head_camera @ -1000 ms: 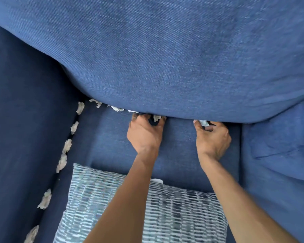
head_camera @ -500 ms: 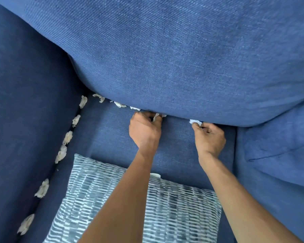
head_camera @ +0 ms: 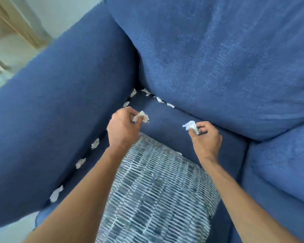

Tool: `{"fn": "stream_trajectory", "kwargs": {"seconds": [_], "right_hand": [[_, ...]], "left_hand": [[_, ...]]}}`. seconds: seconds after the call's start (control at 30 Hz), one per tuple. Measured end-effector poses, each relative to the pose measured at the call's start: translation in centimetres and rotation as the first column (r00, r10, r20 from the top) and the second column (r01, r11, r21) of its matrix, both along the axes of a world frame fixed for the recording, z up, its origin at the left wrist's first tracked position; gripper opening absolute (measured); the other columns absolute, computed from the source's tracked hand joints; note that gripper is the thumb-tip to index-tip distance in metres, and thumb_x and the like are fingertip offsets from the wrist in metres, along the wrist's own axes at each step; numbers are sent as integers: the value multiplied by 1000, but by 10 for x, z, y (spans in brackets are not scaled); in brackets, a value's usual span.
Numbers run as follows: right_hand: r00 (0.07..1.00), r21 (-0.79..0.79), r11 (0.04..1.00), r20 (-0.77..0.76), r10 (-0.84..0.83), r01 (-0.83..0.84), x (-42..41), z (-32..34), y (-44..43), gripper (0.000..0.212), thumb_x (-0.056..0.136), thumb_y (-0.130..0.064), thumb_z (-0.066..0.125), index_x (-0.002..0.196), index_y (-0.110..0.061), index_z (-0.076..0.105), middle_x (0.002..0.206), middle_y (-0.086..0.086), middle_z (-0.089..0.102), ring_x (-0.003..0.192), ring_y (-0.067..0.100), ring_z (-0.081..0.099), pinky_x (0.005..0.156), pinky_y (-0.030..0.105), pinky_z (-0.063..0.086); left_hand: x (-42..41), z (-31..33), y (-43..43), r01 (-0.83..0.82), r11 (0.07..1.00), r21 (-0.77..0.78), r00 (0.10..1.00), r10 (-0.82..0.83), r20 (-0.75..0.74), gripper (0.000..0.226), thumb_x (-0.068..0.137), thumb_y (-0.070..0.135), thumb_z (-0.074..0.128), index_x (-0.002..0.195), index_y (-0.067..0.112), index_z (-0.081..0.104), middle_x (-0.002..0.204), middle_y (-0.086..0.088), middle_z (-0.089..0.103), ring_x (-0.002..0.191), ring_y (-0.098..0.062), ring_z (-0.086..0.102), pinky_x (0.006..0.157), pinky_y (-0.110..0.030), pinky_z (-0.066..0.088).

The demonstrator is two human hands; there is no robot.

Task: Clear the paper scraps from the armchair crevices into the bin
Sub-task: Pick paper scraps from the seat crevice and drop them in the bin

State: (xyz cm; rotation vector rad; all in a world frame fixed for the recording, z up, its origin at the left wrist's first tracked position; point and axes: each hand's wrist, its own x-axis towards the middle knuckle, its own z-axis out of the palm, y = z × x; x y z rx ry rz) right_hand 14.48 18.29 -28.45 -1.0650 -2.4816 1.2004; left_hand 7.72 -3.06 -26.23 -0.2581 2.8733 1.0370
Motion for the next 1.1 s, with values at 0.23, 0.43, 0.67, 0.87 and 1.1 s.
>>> {"fn": "stream_trajectory", "kwargs": {"seconds": [0.23, 0.43, 0.67, 0.87, 1.1], "right_hand": [[965, 4, 968, -72, 252, -252, 11, 29, -108, 10, 80, -25, 73, 84, -23, 65, 68, -9, 63, 68, 17, 63, 64, 35, 53], [916, 51, 926, -136, 377, -374, 55, 39, -191, 11, 83, -24, 73, 90, -20, 65, 70, -14, 59, 60, 1, 56, 53, 9, 37], [870, 105, 878, -120, 478, -467, 125, 56, -269, 10, 82, -24, 72, 86, -21, 63, 69, -11, 59, 59, 0, 54, 51, 8, 35], [841, 88, 851, -131, 525, -517, 176, 51, -332, 10, 81, -21, 71, 84, -22, 62, 67, -15, 57, 63, -1, 54, 56, 15, 33], [757, 64, 760, -69, 650, -647, 228, 15, -391, 11, 83, -24, 72, 88, -24, 62, 71, -11, 61, 65, 7, 57, 54, 14, 36]], "left_hand": [[85, 22, -108, -196, 976, -92, 977, 188, -97, 15, 87, 41, 63, 88, 26, 64, 75, 11, 62, 73, -14, 58, 59, -27, 39], [172, 23, -171, -227, 968, -104, 969, 213, -128, 15, 90, 42, 61, 87, 27, 62, 77, 13, 61, 68, -11, 55, 52, -28, 40], [269, 24, -241, -250, 967, -46, 965, 245, -89, 14, 90, 39, 61, 89, 25, 62, 83, 13, 63, 71, -9, 53, 57, -25, 36], [327, 19, -296, -312, 949, -47, 950, 312, -8, 15, 88, 40, 60, 93, 26, 64, 82, 6, 65, 73, -17, 63, 59, -30, 43], [380, -15, -342, -371, 919, -131, 922, 382, 68, 17, 90, 42, 59, 96, 27, 65, 93, 3, 71, 84, -23, 65, 65, -33, 48]]}}
